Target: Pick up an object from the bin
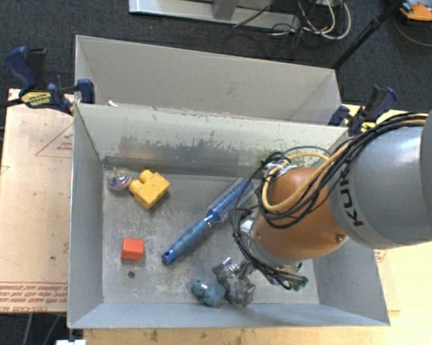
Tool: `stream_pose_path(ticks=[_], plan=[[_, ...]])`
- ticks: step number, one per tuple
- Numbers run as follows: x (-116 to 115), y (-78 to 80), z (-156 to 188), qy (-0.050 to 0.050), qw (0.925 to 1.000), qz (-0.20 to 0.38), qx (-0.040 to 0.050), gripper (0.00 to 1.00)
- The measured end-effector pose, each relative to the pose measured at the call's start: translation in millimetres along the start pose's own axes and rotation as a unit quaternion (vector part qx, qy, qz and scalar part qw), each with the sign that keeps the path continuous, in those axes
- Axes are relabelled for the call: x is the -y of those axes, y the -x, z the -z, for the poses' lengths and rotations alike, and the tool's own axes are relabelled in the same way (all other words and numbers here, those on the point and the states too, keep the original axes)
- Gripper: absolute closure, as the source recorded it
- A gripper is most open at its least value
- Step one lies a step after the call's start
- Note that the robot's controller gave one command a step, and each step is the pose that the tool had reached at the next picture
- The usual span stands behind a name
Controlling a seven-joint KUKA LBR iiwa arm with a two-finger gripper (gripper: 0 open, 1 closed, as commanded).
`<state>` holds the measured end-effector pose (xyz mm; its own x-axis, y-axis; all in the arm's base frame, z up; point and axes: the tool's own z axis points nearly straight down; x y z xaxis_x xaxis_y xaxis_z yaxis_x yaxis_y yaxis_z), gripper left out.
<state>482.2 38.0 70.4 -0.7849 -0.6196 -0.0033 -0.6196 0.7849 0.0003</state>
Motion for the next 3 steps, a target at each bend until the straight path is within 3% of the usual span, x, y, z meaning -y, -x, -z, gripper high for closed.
stream_pose_path(ticks=[1,2,3], plan=[[2.5,3.9,1.9,-0.004,1.0000,0.000,0.0079,0.00],[86.3,-49.7,19.6,-0.002,0.9950,0.100,-0.0011,0.00],[78.3,29.3,68.7,-0.002,0.9977,0.067,0.0045,0.00]])
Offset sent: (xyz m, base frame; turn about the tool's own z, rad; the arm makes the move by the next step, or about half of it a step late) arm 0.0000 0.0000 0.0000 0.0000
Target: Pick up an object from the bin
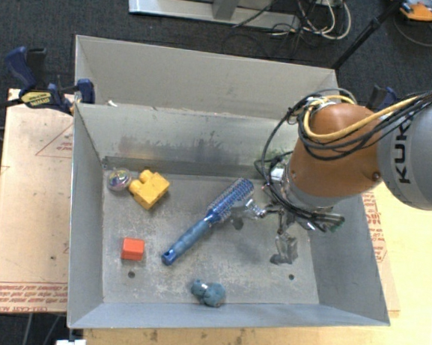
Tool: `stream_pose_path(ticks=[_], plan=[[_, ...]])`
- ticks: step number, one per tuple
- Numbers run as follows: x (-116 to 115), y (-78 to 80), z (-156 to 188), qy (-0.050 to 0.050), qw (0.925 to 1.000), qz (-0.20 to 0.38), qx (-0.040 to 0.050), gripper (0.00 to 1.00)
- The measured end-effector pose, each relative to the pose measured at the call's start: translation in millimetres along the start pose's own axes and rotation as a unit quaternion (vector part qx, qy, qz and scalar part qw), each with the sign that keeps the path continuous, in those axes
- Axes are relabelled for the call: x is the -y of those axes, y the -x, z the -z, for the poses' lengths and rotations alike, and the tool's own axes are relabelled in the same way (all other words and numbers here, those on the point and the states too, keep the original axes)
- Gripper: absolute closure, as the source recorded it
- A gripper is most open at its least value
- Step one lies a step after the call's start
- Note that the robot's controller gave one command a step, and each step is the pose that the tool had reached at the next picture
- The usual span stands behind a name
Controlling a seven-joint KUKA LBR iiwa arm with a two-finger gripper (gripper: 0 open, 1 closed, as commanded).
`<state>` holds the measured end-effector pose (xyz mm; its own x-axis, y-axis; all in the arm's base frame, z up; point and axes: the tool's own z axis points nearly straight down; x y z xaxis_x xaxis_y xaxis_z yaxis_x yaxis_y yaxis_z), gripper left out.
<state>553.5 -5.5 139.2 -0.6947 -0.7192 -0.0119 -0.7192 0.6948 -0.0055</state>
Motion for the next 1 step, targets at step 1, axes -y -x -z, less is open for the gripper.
stream_pose_path(ticks=[1], plan=[[10.6,65.2,12.3,0.001,0.9997,0.024,-0.0005,0.00]])
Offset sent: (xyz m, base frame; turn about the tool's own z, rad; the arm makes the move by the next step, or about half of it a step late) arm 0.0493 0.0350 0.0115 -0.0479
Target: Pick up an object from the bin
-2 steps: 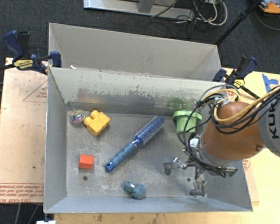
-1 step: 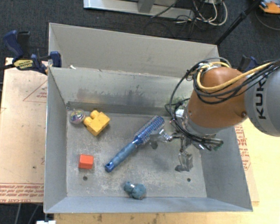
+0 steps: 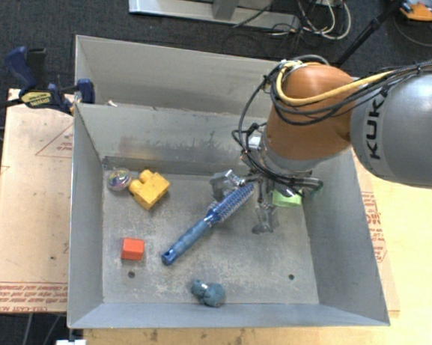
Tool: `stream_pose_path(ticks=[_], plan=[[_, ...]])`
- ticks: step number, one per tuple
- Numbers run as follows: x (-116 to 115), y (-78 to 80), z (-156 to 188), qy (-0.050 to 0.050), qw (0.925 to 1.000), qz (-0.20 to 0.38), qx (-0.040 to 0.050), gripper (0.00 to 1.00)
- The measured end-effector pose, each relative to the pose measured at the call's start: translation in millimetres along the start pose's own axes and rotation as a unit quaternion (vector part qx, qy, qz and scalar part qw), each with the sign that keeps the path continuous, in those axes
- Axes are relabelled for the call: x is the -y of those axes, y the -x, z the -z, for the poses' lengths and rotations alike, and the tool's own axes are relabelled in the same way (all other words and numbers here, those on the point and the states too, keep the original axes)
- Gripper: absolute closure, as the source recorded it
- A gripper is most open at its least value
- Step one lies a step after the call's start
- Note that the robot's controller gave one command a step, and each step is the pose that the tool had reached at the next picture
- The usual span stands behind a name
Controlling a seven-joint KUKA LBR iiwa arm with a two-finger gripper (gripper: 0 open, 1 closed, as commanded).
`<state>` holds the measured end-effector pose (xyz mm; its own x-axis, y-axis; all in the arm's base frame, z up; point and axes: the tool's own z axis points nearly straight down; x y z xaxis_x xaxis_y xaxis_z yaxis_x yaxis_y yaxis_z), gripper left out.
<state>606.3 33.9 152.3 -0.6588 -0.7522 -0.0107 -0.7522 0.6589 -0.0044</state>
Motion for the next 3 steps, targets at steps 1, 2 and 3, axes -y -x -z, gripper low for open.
stream_pose_path(ticks=[1,2,3], plan=[[32.3,23.1,-76.9,0.003,0.9975,0.071,-0.0035,0.00],[32.3,23.3,-74.8,0.003,0.9975,0.071,-0.0033,1.00],[3.8,17.5,99.4,-0.001,0.9975,0.071,-0.0010,1.00]])
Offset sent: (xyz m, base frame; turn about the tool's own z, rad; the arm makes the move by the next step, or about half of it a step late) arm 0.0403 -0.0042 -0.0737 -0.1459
